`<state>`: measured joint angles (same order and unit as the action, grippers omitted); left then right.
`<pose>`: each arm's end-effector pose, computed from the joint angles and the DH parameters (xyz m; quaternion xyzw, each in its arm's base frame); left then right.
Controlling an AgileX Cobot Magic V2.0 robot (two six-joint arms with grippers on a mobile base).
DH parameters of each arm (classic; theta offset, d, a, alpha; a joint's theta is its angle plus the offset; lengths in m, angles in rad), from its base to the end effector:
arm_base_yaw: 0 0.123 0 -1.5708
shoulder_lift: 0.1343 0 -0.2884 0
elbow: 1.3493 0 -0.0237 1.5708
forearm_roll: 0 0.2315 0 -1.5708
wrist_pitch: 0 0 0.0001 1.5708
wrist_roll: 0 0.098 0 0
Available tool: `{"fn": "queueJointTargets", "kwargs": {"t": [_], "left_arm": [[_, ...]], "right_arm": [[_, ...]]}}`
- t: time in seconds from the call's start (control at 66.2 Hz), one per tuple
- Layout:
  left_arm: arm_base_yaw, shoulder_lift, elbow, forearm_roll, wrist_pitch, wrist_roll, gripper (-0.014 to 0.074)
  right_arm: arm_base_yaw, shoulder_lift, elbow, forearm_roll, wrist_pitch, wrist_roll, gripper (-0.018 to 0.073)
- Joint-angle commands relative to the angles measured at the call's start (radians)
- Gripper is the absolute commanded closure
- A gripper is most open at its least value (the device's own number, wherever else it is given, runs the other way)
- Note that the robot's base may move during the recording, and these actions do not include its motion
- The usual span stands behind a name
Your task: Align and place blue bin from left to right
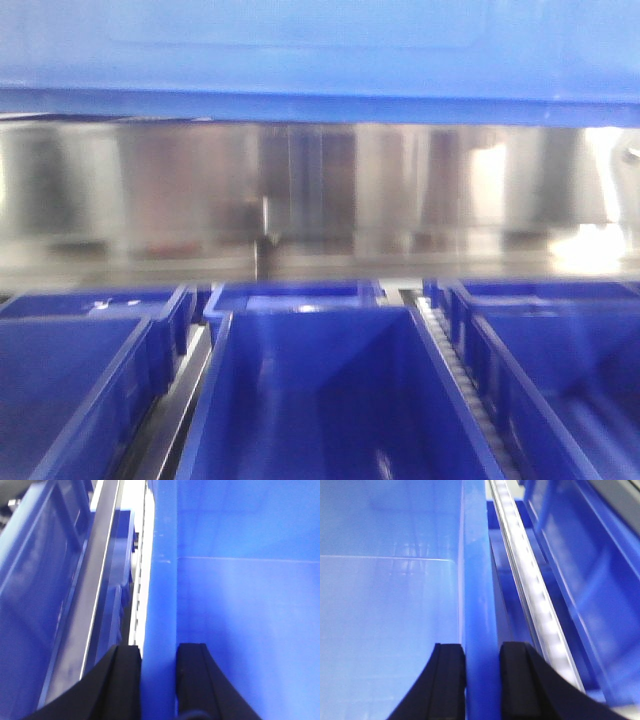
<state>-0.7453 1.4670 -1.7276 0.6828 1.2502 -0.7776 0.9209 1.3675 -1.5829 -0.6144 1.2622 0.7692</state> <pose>0.2396 -0.1413 0.4551 -0.0189 0.8900 0.0291 0.4547 0.1912 0.1626 0.4383 -0.0698 0.9063 0.0138 0.4165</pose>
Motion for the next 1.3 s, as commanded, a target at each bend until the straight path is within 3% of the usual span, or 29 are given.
{"fn": "queueJointTargets", "kwargs": {"t": [0.0, 1.284], "left_arm": [[-0.028, -0.002, -0.013, -0.037, -0.125, -0.004, 0.0707], [-0.028, -0.002, -0.013, -0.023, -0.125, -0.004, 0.0707]], "right_arm": [[0.018, -0.006, -0.009, 0.015, -0.147, -0.001, 0.0629], [0.018, -0.006, -0.009, 0.015, -0.147, -0.001, 0.0629]]}}
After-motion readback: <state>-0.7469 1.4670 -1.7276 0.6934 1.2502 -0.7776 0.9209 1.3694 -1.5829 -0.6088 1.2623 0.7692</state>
